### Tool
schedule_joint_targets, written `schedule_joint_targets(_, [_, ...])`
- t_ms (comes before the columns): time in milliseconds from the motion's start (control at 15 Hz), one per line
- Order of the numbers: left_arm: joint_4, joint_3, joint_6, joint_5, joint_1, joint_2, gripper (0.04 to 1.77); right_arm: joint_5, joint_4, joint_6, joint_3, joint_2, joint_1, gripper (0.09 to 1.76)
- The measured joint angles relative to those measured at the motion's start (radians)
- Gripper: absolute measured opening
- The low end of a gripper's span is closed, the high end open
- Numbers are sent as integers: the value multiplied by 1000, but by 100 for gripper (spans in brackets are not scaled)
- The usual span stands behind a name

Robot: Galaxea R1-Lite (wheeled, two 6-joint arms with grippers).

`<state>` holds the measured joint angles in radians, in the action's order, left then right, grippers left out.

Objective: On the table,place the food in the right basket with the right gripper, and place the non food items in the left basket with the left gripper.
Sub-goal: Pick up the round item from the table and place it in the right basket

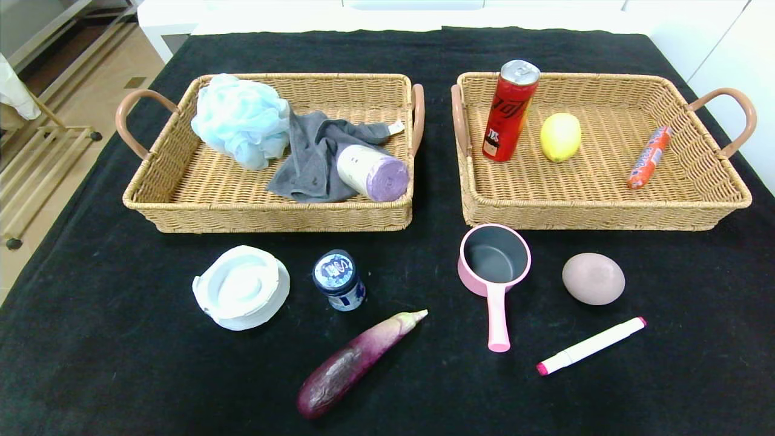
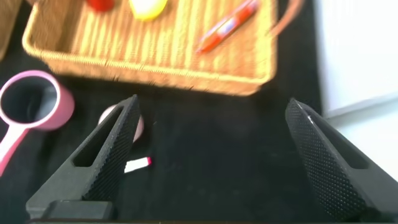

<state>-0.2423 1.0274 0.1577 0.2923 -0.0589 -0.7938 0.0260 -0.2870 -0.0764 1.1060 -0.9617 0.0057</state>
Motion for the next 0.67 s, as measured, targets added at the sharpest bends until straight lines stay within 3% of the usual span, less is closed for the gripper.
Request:
schedule_joint_targets(400, [16, 8, 6, -37, -176, -145, 172, 46, -3, 28, -22, -157, 38, 171])
schedule_joint_targets(533, [18, 9, 7, -76, -227, -187, 172, 45, -1, 36, -24, -197, 79, 171])
schedule_joint_targets(667, [20, 9, 7, -153, -283, -221, 172, 42, 0, 45, -25, -232, 117, 171])
